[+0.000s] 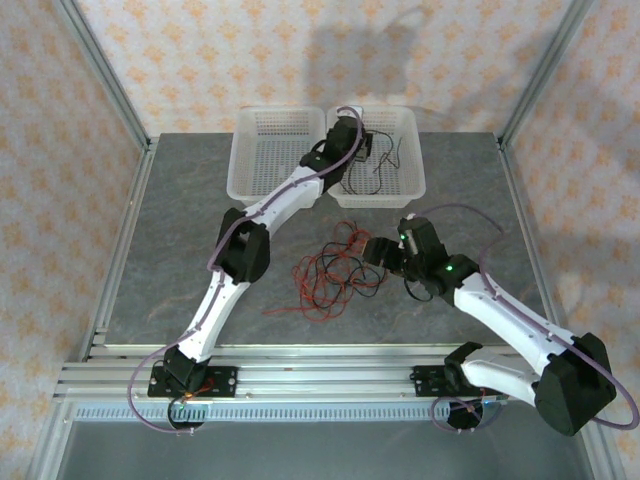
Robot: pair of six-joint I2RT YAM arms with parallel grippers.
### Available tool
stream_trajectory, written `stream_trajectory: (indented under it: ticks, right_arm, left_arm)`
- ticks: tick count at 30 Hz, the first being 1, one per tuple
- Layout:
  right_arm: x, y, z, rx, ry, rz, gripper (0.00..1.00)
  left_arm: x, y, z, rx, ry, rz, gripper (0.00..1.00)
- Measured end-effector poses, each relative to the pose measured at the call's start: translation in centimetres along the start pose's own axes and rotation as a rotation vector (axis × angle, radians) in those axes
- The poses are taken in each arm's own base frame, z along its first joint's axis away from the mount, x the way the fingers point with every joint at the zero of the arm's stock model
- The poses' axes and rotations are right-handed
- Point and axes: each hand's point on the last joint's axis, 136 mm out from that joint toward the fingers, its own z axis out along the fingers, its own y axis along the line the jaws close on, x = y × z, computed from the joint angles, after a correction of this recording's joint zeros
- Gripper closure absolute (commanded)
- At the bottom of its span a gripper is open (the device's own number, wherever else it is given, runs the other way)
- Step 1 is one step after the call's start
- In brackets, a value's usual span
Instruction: Untangle the cables
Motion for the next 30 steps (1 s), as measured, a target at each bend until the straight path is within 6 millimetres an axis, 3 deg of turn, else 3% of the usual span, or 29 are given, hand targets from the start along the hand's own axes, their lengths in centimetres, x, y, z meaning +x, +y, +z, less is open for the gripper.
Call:
stream_trajectory:
  ticks: [7, 12, 17, 21, 25, 30]
  right_arm:
    - [-0.2, 0.4, -0.1, -0.005, 0.004, 0.0, 0.2]
    - [-0.1, 0.4, -0.1, -0.009, 0.013, 0.0, 0.2]
    - [0.2, 0.4, -0.1, -0.009, 0.028, 0.0, 0.2]
    - [0.8, 0.5, 0.2, -0.016, 0.06, 0.002, 0.23]
    - [1.9, 0.3, 1.2, -0.01, 0.113, 0.006, 0.27]
    - [4.8, 1.9, 2.1, -0.03, 0.198, -0.046, 0.3]
  left_arm:
    - [3.9, -0.9, -0.6, 0.104, 0.195, -0.064, 0.35]
    - [4.6, -1.5, -2.3, 0.119, 0.271, -0.088, 0.35]
    - [2.1, -1.7, -5.1, 0.126, 0.25, -0.109, 0.35]
    - [-1.2, -1.7, -8.5, 0.125, 0.194, -0.126, 0.35]
    - [-4.8, -1.4, -13.2, 0.112, 0.117, -0.141, 0.35]
    - [-6.7, 1.3, -19.6, 0.065, 0.042, -0.17, 0.33]
